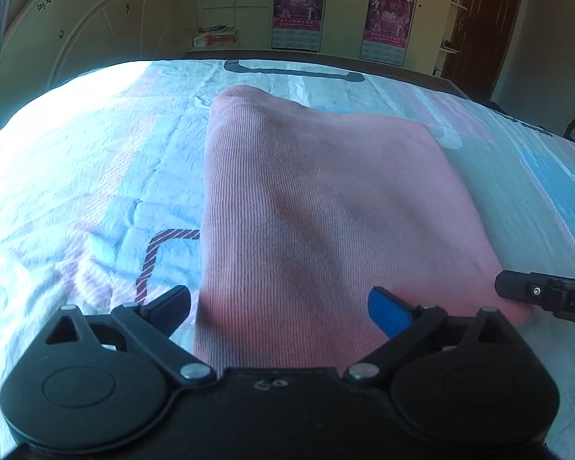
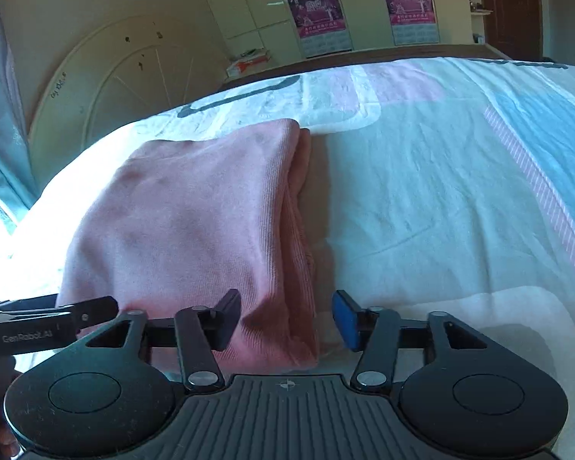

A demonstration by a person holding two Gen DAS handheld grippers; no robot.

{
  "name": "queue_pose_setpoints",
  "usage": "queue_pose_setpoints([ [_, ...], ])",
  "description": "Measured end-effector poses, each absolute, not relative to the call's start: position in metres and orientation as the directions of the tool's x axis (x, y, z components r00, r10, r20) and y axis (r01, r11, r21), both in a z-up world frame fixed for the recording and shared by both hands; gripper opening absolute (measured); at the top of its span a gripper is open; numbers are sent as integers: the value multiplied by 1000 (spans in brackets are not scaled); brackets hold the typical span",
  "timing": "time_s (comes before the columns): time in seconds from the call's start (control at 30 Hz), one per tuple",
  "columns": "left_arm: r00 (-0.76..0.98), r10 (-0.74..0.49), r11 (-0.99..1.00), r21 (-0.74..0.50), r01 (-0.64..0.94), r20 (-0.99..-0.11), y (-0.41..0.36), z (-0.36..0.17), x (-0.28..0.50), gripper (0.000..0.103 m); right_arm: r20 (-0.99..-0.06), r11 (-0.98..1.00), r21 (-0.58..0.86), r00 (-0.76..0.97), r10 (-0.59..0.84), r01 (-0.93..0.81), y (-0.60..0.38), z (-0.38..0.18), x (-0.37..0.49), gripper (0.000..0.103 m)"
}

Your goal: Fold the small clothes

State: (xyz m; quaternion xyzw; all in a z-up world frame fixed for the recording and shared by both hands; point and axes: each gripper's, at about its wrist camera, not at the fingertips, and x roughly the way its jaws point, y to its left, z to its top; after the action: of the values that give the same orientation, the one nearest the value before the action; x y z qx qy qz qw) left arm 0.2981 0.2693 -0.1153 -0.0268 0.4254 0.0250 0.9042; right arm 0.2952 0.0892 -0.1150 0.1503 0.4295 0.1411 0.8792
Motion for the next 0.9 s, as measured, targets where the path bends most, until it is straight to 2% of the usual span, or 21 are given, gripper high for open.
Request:
queue_pose_setpoints([
  [0.03, 638, 28, 997, -23, -71, -770, 267, -113, 295, 102, -706, 912, 390, 595, 384, -127, 88, -110, 290, 82],
  [0.07, 641, 37, 997, -13, -74, -767, 262, -110, 289, 102, -696, 908, 395, 601, 393, -138, 87, -106, 285, 85],
  [0.2, 633, 84, 996, 43, -80, -769, 246, -96, 271, 103, -685, 897, 409, 592, 424, -170, 80, -92, 265, 88],
  [0.27, 630, 116, 993, 73, -94, -768, 238, -87, 258, 103, -684, 886, 428, 577, 447, -178, 74, -86, 255, 94],
  [0.4, 632, 157, 988, 129, -90, -759, 219, -66, 231, 103, -667, 866, 458, 565, 485, -202, 60, -73, 231, 97],
  [0.73, 695, 125, 992, 92, -85, -708, 179, -22, 149, 103, -611, 840, 482, 592, 526, -249, 29, -35, 160, 102],
  [0.9, 714, 155, 988, 101, -117, -683, 161, -5, 114, 102, -587, 836, 469, 606, 537, -285, 17, -11, 124, 102],
])
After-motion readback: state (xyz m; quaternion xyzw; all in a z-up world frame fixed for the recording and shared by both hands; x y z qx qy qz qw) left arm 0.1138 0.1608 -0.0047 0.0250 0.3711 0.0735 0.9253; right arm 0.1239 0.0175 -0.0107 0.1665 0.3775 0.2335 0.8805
